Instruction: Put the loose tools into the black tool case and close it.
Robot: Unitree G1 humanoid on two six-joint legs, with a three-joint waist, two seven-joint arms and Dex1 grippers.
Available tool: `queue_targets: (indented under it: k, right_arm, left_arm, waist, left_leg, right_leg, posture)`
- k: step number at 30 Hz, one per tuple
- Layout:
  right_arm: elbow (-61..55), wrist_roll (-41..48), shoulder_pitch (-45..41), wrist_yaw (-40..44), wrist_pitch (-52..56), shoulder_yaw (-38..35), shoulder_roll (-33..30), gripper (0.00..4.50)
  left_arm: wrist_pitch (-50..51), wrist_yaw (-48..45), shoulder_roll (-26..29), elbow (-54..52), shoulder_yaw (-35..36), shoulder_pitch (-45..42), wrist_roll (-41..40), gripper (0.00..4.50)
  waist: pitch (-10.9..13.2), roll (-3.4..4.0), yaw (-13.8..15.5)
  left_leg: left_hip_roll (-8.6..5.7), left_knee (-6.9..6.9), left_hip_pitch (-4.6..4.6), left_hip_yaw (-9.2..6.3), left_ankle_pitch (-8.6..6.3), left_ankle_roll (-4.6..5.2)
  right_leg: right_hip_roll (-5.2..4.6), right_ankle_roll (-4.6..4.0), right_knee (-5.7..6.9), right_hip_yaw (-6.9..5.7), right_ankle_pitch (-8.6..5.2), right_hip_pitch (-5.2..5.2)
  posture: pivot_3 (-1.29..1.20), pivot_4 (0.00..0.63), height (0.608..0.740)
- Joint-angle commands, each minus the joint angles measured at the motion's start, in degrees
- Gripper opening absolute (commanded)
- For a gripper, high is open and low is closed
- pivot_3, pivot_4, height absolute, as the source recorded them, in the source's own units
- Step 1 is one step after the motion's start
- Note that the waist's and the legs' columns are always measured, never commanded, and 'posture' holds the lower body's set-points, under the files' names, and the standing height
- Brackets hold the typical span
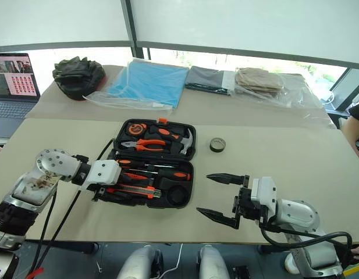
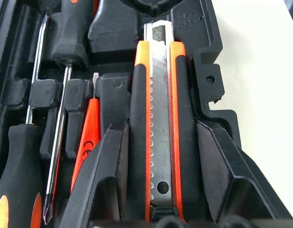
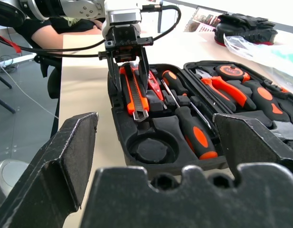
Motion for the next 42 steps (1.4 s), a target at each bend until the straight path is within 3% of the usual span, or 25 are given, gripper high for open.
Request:
queue_targets:
  k: [1, 9, 11, 13, 16, 17, 25, 31, 38, 42]
  right_arm:
    - [-0.2, -0.5, -1.2, 0.2, -1.0, -0.1, 0.4, 4.50]
    - [0.2, -0.9, -1.7, 0.3, -1.1, 0.6, 1.6, 4.50]
    - [0.3, -1.0, -1.8, 0.3, -1.2, 0.8, 1.8, 4.50]
    - [0.5, -1.0, -1.8, 0.4, -1.2, 1.0, 1.9, 4.50]
    - [1.0, -1.1, -2.2, 0.5, -1.3, 1.2, 2.2, 4.50]
    - [1.1, -1.1, -2.3, 0.5, -1.3, 1.2, 2.2, 4.50]
    - [3.0, -1.1, -2.9, 1.2, -1.4, 1.2, 2.9, 4.50]
    - [3.8, -1.7, -2.7, 1.0, -2.1, 1.3, 4.1, 4.50]
    - [4.0, -2.4, -2.8, 0.9, -2.6, 1.7, 5.1, 4.50]
    - [4.0, -2.4, -2.9, 1.0, -2.6, 1.6, 5.3, 4.50]
  left_arm:
    - [5.0, 0.8, -1.1, -0.8, -2.8, -0.2, 1.5, 1.57]
    - [9.0, 0.4, -1.2, -3.2, -3.1, 0.5, 0.8, 1.57]
    - [8.7, 0.3, -1.0, -3.5, -2.6, 0.9, 0.4, 2.58]
    - [7.5, 1.2, -1.8, -3.1, -1.3, 0.8, -0.4, 3.12]
    - [5.5, 1.3, -3.3, -2.2, 1.4, -0.2, -3.1, 4.29]
    - [6.0, 1.3, -3.8, -2.2, 2.5, -0.6, -4.5, 4.43]
    - [11.8, 0.6, -4.9, -1.6, 12.0, -3.7, -16.8, 4.43]
    - [0.6, -3.2, -3.8, 0.6, 12.2, 3.9, -14.5, 2.71]
    - [-11.5, -1.1, -5.9, 5.9, 10.7, 7.5, -9.6, 0.06]
    - [-12.4, 0.8, -6.6, 7.3, 9.9, 8.3, -7.9, 0.06]
  waist:
    - [0.0, 0.02, 0.0]
    - [0.0, 0.07, 0.5]
    - [0.0, 0.08, 0.5]
    - [0.0, 0.08, 0.3]
    - [-0.1, 0.09, 0.3]
    - [-0.1, 0.09, 0.3]
    - [0.0, 0.07, 0.0]
    - [0.0, 0.09, -0.4]
    - [0.0, 0.10, 0.4]
    - [0.0, 0.10, 0.2]
  left_leg:
    - [0.00, 0.00, 0.02, 0.00, 0.00, 0.00]
    - [0.00, 0.06, 0.03, -0.02, 0.01, 0.02]
    - [-0.01, 0.06, 0.03, -0.02, 0.01, 0.03]
    - [0.00, 0.06, 0.03, -0.02, 0.01, 0.03]
    - [0.00, 0.06, 0.00, -0.02, 0.00, 0.04]
    - [-0.01, 0.06, -0.03, -0.02, -0.01, 0.05]
    - [-0.01, 0.12, -0.08, -0.06, -0.01, 0.05]
    - [-0.01, 0.10, 0.00, -0.01, -0.01, 0.05]
    - [0.01, 0.14, -0.06, -0.04, 0.01, 0.07]
    - [0.02, 0.14, -0.06, -0.03, 0.01, 0.08]
  right_leg:
    - [0.00, 0.02, 0.01, 0.00, -0.01, 0.02]
    - [-0.05, 0.08, 0.01, 0.01, -0.01, 0.08]
    - [-0.05, 0.07, 0.01, 0.02, 0.00, 0.08]
    - [-0.04, 0.07, 0.00, 0.02, 0.00, 0.08]
    - [-0.04, 0.05, 0.01, 0.02, 0.00, 0.05]
    - [-0.04, 0.05, 0.00, 0.02, 0.00, 0.03]
    - [0.00, 0.06, 0.03, -0.02, 0.00, 0.00]
    - [0.01, 0.05, 0.04, 0.06, 0.00, 0.01]
    - [-0.10, 0.06, 0.03, -0.03, 0.04, 0.02]
    - [-0.08, 0.06, 0.03, -0.01, 0.05, 0.01]
  posture:
    - [0.00, 0.150, 0.740]
    - [0.00, 0.150, 0.740]
    - [0.00, 0.150, 0.740]
    - [0.00, 0.150, 0.740]
    - [0.00, 0.150, 0.740]
    - [0.00, 0.150, 0.740]
    - [0.00, 0.150, 0.740]
    - [0.00, 0.150, 0.740]
    - [0.00, 0.150, 0.740]
    - [0.00, 0.150, 0.740]
